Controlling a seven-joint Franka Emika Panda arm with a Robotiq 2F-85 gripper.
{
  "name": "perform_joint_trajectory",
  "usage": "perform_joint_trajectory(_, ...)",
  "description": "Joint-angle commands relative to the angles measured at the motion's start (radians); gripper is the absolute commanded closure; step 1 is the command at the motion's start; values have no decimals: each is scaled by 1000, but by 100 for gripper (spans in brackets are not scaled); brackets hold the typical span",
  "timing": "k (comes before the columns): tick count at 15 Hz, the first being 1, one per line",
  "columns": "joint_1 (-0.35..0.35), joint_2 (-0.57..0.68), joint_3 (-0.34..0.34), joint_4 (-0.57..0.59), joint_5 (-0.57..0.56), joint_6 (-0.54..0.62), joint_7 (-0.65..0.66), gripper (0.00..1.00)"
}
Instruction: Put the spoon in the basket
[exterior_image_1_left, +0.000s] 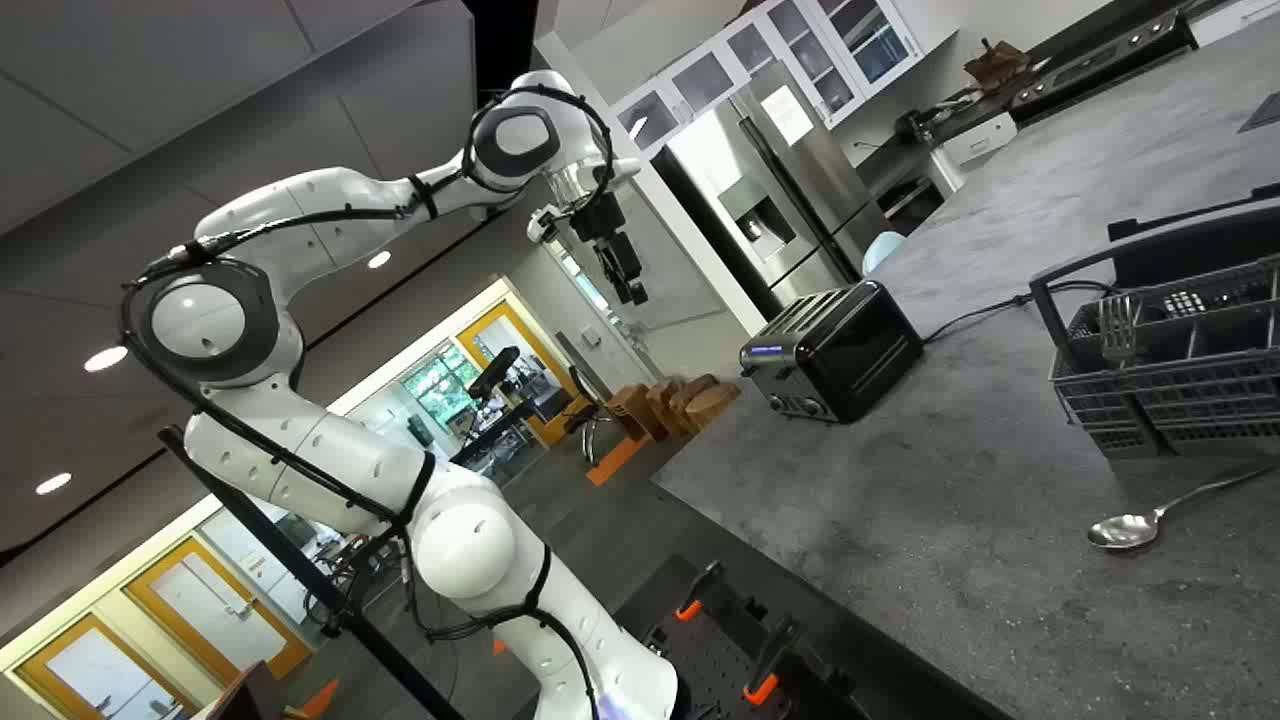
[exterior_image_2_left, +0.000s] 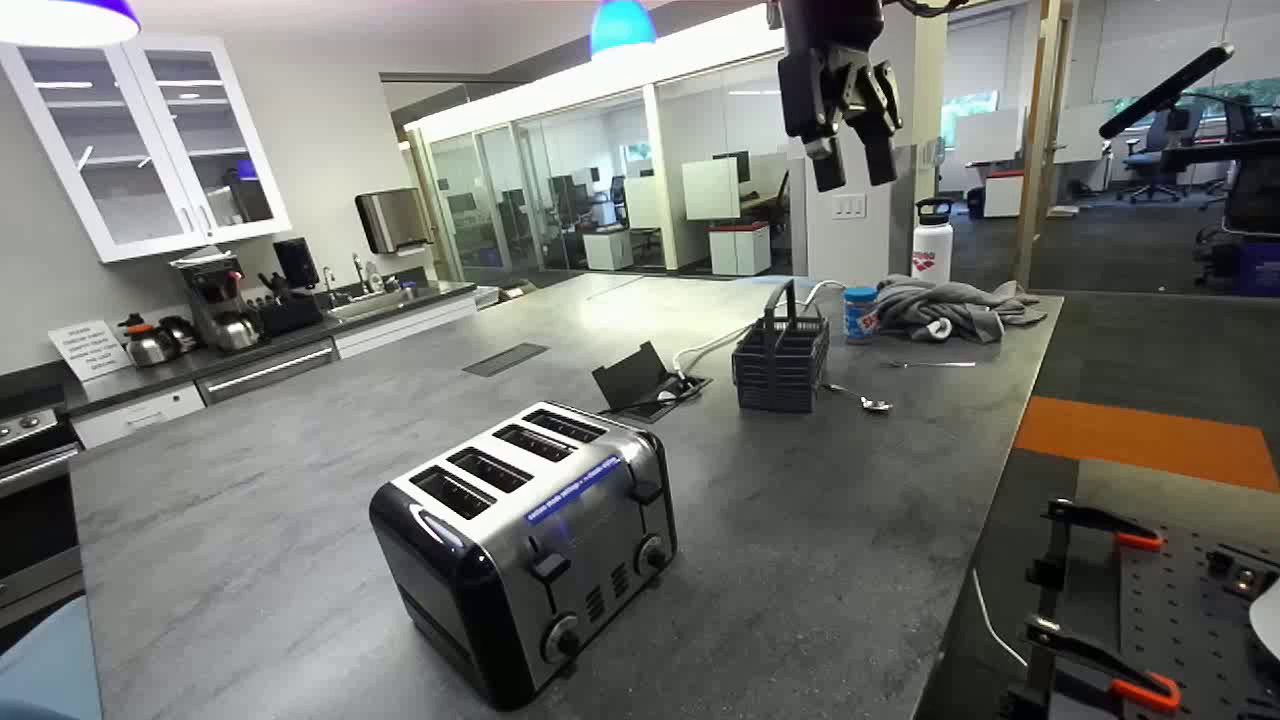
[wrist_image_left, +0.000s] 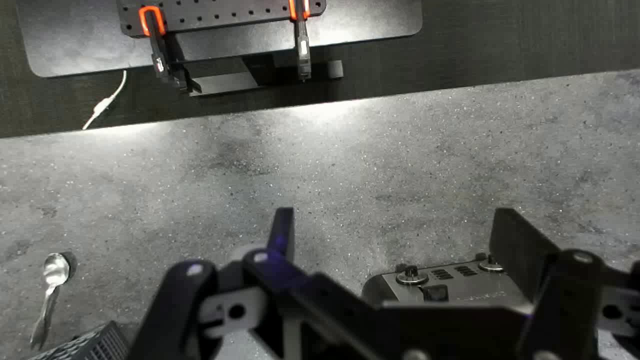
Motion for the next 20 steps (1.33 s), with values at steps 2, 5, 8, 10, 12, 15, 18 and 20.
perform_joint_trajectory(2, -5, 1, 4, 2, 1, -2, -2, 0)
perform_joint_trajectory(5, -6, 1, 4, 2, 1, -2, -2, 0)
perform_joint_trajectory(8, -20, -1, -1, -11, -17, 35, 8, 0)
perform_joint_trajectory(10, -33, -4, -15, -24, -32, 47, -5, 0)
perform_joint_trajectory(12, -55, -19, -41, -55, -56, 71, -19, 0)
perform_joint_trajectory(15, -98, -23, -100, -104, -83, 123, -50, 0)
perform_joint_trajectory(18, -153, -18, -169, -173, -112, 244, -90, 0)
perform_joint_trajectory(20, -186, -11, -213, -231, -145, 353, -148, 0)
